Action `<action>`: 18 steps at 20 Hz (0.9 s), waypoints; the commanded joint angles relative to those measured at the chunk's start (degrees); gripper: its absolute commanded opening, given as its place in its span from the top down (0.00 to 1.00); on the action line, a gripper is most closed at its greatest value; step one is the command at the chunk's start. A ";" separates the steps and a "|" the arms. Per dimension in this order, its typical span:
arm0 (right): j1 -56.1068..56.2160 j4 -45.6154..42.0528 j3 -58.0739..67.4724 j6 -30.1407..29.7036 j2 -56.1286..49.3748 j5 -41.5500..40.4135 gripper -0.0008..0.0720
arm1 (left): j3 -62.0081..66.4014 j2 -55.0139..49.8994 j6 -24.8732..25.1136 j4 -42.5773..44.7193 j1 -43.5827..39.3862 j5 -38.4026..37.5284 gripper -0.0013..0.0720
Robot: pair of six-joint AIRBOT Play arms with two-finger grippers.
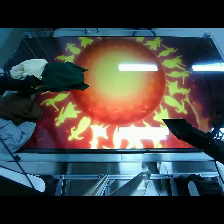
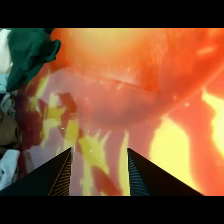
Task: Fold the shirts.
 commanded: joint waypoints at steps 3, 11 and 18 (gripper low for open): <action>-0.04 -0.17 0.00 0.00 -3.69 -0.66 0.46 | 15.02 -11.85 -6.08 12.04 -4.83 -0.24 0.01; -0.04 -0.17 0.00 -0.15 -4.00 -0.42 0.62 | 24.41 -9.66 -4.50 -0.09 -11.78 -4.72 0.95; -0.04 0.11 0.22 -12.72 -9.60 0.72 0.96 | 14.62 3.21 1.03 -27.39 -22.36 -29.97 0.96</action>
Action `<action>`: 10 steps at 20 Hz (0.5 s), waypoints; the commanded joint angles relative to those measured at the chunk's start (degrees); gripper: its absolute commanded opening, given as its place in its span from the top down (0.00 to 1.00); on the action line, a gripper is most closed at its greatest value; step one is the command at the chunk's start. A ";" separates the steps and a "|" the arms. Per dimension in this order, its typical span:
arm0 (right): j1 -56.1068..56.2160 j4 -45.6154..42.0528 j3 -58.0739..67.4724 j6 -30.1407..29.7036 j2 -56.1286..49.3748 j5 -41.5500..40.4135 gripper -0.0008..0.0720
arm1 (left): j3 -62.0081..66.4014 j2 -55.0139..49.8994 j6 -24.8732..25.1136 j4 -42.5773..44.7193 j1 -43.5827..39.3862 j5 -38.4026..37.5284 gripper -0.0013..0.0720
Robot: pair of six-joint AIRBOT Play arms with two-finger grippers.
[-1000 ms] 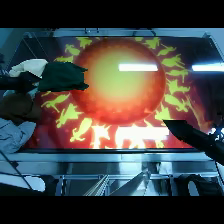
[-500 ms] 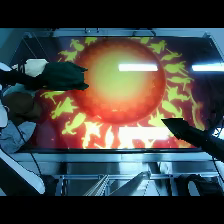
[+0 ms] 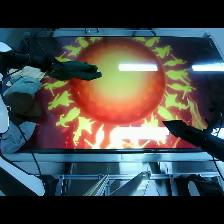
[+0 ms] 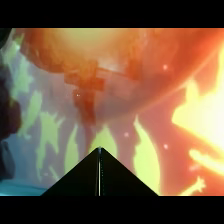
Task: Fold the shirts.
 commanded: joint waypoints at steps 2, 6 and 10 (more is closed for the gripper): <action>-0.04 0.68 0.72 -7.61 -7.61 3.48 0.96 | -9.77 8.11 1.92 -11.89 -10.62 -14.49 0.96; -0.02 0.66 4.57 -11.85 -15.10 8.13 0.41 | -18.62 10.23 1.11 -11.91 -19.12 -15.34 0.10; 0.04 0.59 6.78 -12.28 -21.33 8.90 0.30 | -20.83 10.23 -0.52 -8.87 -18.49 -14.23 0.01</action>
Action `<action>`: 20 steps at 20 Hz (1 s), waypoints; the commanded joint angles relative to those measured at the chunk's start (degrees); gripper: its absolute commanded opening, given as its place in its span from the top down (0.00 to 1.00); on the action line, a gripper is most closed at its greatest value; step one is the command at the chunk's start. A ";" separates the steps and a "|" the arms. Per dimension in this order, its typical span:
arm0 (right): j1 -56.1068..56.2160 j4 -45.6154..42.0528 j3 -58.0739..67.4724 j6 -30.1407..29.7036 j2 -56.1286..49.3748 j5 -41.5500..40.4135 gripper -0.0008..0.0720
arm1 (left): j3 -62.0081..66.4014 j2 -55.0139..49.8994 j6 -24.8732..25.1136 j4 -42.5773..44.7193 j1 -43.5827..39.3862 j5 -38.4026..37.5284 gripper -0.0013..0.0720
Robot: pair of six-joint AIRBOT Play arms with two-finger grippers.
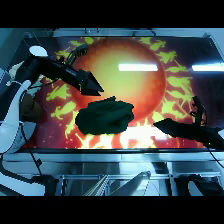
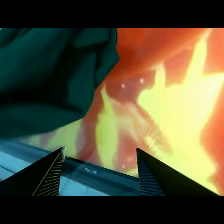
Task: Fold the shirts.
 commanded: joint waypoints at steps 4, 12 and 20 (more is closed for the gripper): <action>0.35 2.25 1.40 -6.80 -15.02 -0.59 0.30 | -2.99 0.52 -3.67 22.69 4.98 10.73 0.01; 17.22 21.29 7.91 -18.75 -39.95 -8.11 0.49 | -5.99 -10.21 -3.50 20.85 8.48 19.61 0.01; 23.82 23.08 23.69 -16.52 -53.53 -9.62 0.80 | 0.48 -17.57 -0.87 20.83 3.04 13.86 0.70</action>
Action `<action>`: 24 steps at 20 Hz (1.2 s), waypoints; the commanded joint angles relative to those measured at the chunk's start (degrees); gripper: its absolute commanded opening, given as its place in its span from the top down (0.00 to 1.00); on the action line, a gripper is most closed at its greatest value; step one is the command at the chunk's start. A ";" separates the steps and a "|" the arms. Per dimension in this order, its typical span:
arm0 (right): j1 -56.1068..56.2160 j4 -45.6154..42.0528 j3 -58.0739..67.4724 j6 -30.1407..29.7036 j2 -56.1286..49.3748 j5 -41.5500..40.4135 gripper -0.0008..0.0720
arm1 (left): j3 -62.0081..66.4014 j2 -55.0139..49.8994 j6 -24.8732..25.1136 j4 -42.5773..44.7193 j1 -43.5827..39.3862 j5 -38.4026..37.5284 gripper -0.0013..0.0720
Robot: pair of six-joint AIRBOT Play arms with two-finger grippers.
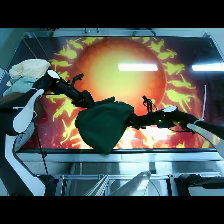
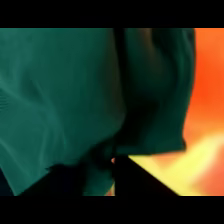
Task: Fold the shirts.
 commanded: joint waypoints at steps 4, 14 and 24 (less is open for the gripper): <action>-2.84 -1.22 5.79 -1.81 1.03 7.74 0.96 | 11.17 -0.85 1.44 -0.07 -1.01 -7.67 0.96; -36.87 -4.24 12.72 7.52 37.40 17.57 0.96 | 15.34 25.29 -1.03 -5.66 11.26 -8.00 0.96; -28.04 -8.74 9.94 2.69 42.34 23.52 0.96 | -16.00 45.62 8.96 -5.88 11.93 -3.39 0.96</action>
